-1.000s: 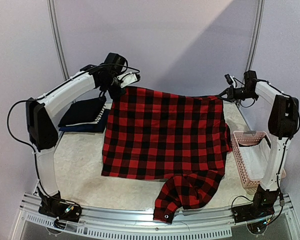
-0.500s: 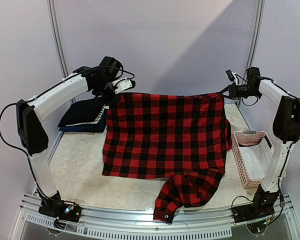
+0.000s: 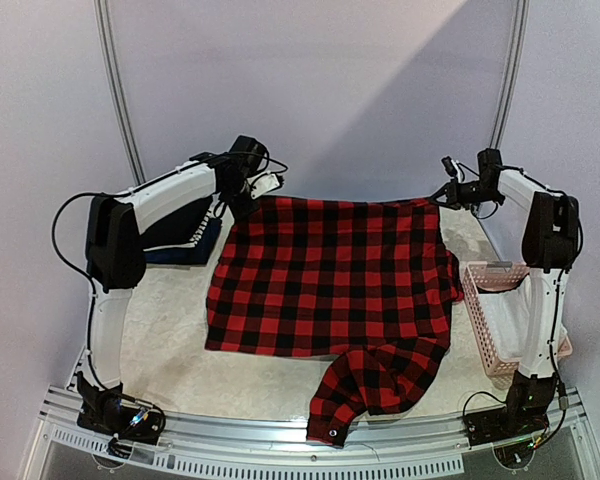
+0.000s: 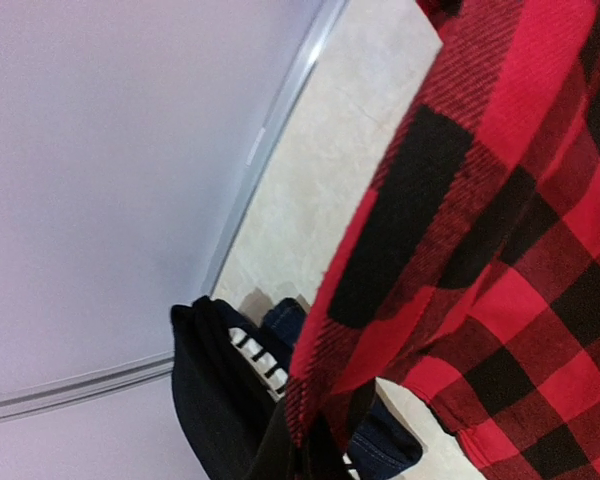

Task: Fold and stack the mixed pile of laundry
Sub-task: Fold the flattened shirt at the center of the board.

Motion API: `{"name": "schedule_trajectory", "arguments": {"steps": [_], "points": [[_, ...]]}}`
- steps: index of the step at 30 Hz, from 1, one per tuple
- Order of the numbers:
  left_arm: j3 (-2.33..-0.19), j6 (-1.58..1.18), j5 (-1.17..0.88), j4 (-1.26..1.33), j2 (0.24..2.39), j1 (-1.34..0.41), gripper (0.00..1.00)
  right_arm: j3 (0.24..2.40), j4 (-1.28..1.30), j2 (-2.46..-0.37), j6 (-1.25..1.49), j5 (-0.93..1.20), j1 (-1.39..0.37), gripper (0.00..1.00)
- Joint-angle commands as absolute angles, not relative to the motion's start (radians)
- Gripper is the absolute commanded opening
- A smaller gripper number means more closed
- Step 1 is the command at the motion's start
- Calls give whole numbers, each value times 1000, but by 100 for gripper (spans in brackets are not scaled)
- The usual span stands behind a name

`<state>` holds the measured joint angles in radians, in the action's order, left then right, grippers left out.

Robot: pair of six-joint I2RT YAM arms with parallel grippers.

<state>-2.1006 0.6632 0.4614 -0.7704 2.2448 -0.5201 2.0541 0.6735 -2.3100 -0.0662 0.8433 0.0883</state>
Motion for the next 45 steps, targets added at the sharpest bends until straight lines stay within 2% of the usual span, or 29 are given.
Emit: {"name": "schedule_trajectory", "arguments": {"steps": [1, 10, 19, 34, 45], "points": [[-2156, 696, 549, -687, 2222, -502, 0, 2115, 623, -2332, -15, 820, 93, 0], [-1996, 696, 564, -597, 2188, -522, 0, 2045, 715, -2311, -114, 814, 92, 0], [-1770, 697, 497, -555, 2125, -530, 0, 1855, 796, -2216, -315, 763, 76, 0], [-1838, 798, 629, -376, 2305, -520, 0, 1834, 717, -2225, -265, 715, 47, 0], [-1660, 809, 581, -421, 2222, -537, 2, 1809, 848, -2221, -405, 656, 10, 0]]}}
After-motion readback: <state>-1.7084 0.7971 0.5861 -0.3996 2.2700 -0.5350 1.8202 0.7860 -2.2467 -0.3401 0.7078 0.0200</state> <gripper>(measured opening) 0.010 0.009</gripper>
